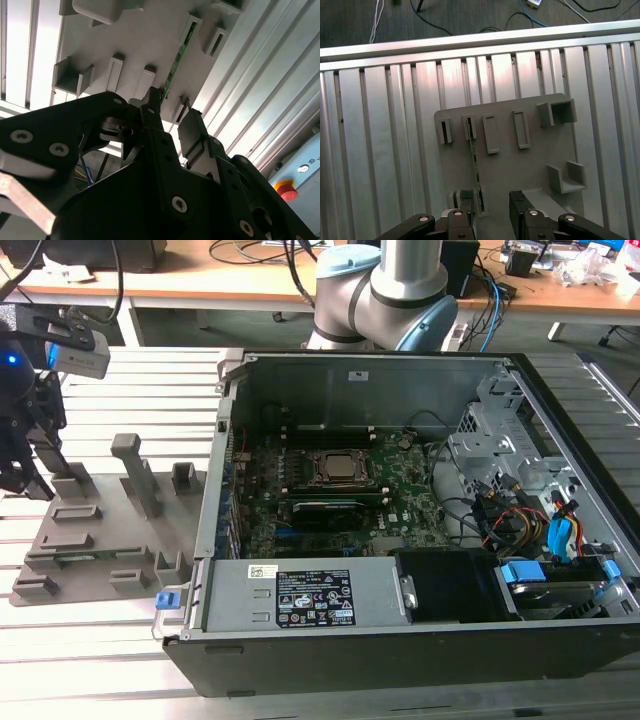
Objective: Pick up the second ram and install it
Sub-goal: 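Pick up the second ram and move it above second insertion slot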
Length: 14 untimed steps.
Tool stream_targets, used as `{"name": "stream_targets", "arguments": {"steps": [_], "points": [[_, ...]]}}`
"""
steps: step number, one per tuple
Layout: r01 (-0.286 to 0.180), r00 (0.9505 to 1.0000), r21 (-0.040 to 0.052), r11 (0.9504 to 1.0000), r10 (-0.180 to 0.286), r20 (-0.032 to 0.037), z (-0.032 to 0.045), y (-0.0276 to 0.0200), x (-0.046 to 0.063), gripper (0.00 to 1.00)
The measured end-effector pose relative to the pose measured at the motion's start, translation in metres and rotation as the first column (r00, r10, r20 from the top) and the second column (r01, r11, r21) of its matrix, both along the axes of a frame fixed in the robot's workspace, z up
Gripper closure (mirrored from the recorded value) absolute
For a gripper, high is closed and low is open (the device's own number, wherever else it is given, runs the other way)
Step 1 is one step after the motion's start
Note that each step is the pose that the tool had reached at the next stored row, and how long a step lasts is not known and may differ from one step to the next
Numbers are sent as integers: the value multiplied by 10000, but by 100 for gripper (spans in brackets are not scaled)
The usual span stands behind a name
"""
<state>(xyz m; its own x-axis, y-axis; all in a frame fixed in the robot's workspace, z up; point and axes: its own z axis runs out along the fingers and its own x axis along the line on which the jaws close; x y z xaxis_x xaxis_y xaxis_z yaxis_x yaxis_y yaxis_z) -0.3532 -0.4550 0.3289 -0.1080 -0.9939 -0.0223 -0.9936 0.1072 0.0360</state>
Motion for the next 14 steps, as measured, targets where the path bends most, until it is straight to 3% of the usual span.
{"name": "stream_targets", "arguments": {"steps": [14], "points": [[0,10000,0,10000,0,1,-75,0,0,58]]}}
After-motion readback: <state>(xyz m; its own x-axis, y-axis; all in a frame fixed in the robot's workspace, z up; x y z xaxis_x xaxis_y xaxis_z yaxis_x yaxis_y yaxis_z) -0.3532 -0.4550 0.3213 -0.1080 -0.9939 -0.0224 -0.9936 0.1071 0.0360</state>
